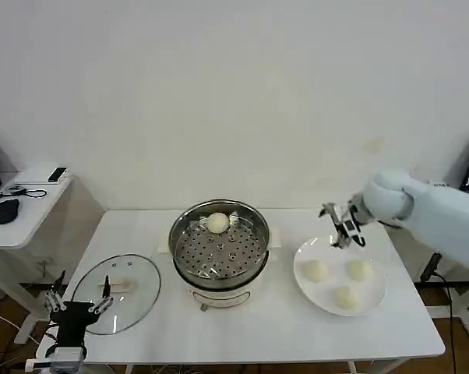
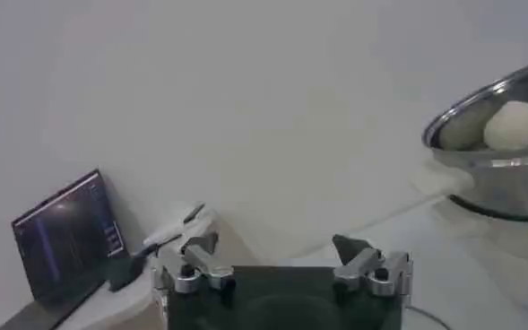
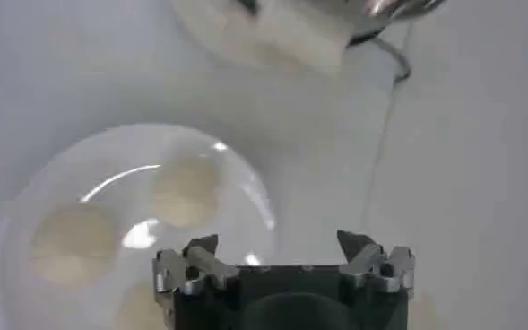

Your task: Take steamed baozi put them in steamer then cover it.

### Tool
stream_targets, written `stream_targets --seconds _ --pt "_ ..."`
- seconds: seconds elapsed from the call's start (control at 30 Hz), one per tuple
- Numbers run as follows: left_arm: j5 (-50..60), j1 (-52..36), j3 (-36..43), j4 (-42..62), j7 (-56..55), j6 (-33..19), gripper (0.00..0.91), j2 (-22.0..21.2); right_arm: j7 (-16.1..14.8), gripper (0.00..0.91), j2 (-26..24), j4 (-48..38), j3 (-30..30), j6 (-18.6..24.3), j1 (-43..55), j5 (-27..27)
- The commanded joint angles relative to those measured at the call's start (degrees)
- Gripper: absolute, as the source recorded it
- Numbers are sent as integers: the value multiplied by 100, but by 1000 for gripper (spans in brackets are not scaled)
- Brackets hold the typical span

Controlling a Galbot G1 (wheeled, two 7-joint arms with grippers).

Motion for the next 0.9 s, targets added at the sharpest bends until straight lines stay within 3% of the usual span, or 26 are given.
stream_targets --seconds 0.03,0.47,0.9 --pt "0 1 -57 0 4 3 907 28 34 907 -41 -290 582 -290 -1213 33" --pt "8 144 -218 -75 0 0 907 -27 58 907 973 -1197 931 -254 -1581 -60" --pt "7 89 -208 3 8 8 907 -32 51 887 1348 -1626 952 -320 -1665 -217"
